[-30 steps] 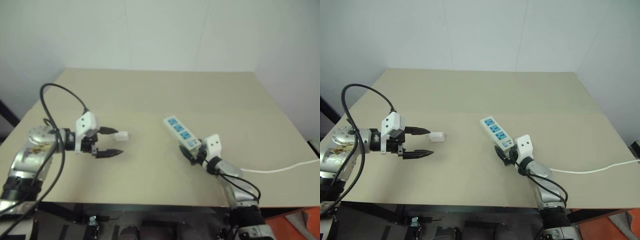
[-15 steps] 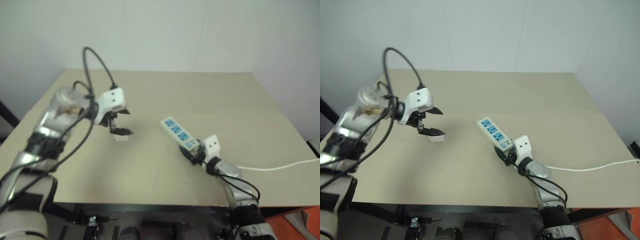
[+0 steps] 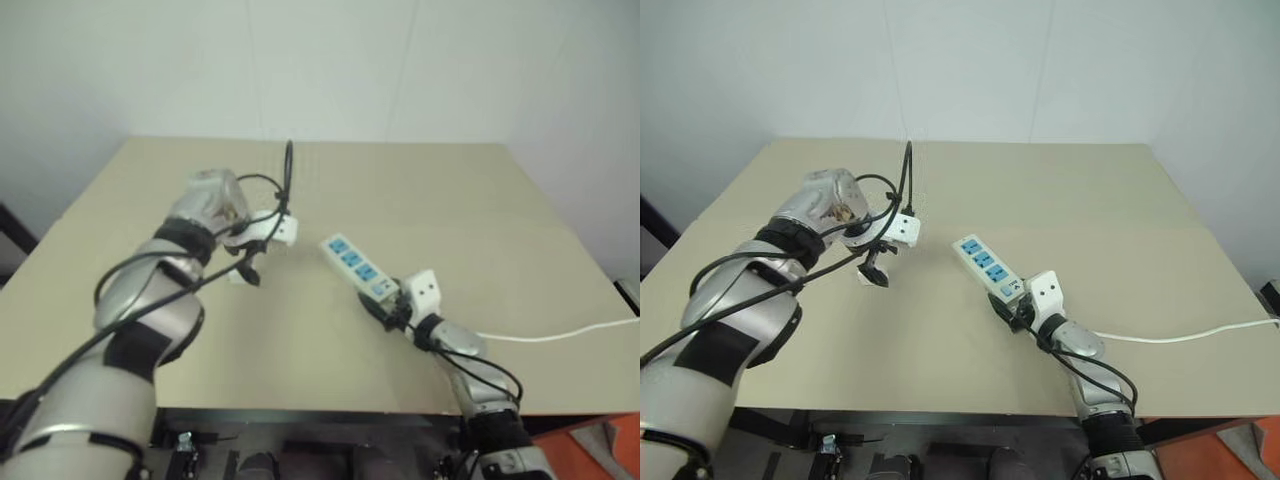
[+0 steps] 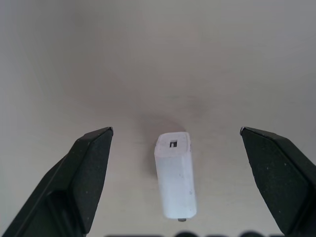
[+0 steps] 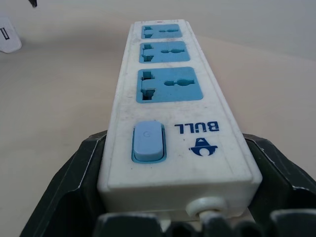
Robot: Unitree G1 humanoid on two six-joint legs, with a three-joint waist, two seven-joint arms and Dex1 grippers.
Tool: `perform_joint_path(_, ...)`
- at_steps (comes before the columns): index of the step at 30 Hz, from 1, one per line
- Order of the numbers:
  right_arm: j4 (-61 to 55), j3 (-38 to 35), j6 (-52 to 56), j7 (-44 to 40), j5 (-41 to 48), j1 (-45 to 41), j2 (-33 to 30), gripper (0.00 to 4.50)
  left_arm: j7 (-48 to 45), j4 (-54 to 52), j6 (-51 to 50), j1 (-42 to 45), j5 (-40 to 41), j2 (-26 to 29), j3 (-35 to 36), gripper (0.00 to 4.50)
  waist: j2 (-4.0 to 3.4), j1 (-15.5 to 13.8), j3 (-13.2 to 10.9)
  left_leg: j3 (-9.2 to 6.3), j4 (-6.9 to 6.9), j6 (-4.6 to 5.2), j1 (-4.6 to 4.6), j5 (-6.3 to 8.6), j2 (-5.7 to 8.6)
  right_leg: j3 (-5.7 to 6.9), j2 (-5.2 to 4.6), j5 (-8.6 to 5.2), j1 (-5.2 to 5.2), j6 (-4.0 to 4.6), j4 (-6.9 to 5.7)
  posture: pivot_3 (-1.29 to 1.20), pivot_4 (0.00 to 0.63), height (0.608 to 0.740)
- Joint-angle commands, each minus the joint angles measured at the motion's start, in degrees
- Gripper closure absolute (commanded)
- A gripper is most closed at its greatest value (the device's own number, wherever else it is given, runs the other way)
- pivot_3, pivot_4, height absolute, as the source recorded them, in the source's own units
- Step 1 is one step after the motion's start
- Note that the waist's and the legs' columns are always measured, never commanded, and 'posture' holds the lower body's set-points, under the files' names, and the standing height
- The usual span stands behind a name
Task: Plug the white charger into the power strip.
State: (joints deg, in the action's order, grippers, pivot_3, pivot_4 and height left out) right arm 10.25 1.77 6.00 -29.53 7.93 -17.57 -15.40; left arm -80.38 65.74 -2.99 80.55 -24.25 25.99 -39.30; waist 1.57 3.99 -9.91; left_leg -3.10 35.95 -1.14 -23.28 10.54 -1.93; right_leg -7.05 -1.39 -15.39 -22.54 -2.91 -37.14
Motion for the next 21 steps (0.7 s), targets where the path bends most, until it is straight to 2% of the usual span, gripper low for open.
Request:
perform_joint_path(1,-0.6,0.8,2.3,0.6,-0.9,1.5,-0.3,1.08,3.3,5.8,3.4,2.5,-3.4,-1.9,-0.4,0.0,0.01,0.0,0.0,0.0,0.0,0.0,0.0,0.0,0.02,-0.01,-0.02,-0.01,0.0,-0.01,0.0,0.0,0.15,0.74)
perform_joint_path(14,-5.0,1.0,4.8,2.5,-1.3,4.3,-0.7,1.08,7.0,11.8,5.3,2.9,-7.8,-6.2,1.7,0.0,0.02,-0.1,0.0,-0.01,0.0,0.0,-0.04,0.0,0.03,0.0,-0.03,-0.03,0.0,-0.05,0.0,0.0,0.15,0.74)
perform_joint_path(18,-5.8,1.2,5.3,2.8,-1.6,4.8,-0.8,1.08,9.4,12.1,5.9,2.1,-9.6,-6.2,1.4,0.91,0.02,-0.1,0.0,-0.02,0.0,0.0,-0.03,0.0,0.03,0.0,-0.02,-0.03,0.0,-0.05,0.0,0.0,0.15,0.74)
perform_joint_path(21,-6.1,1.2,5.4,2.9,-1.7,5.1,-0.8,1.08,9.5,12.2,6.1,1.7,-10.1,-6.4,1.9,1.91,0.02,-0.1,0.0,-0.02,0.0,0.0,-0.02,0.0,0.03,0.01,-0.02,-0.03,0.0,-0.05,-0.01,0.0,0.15,0.74)
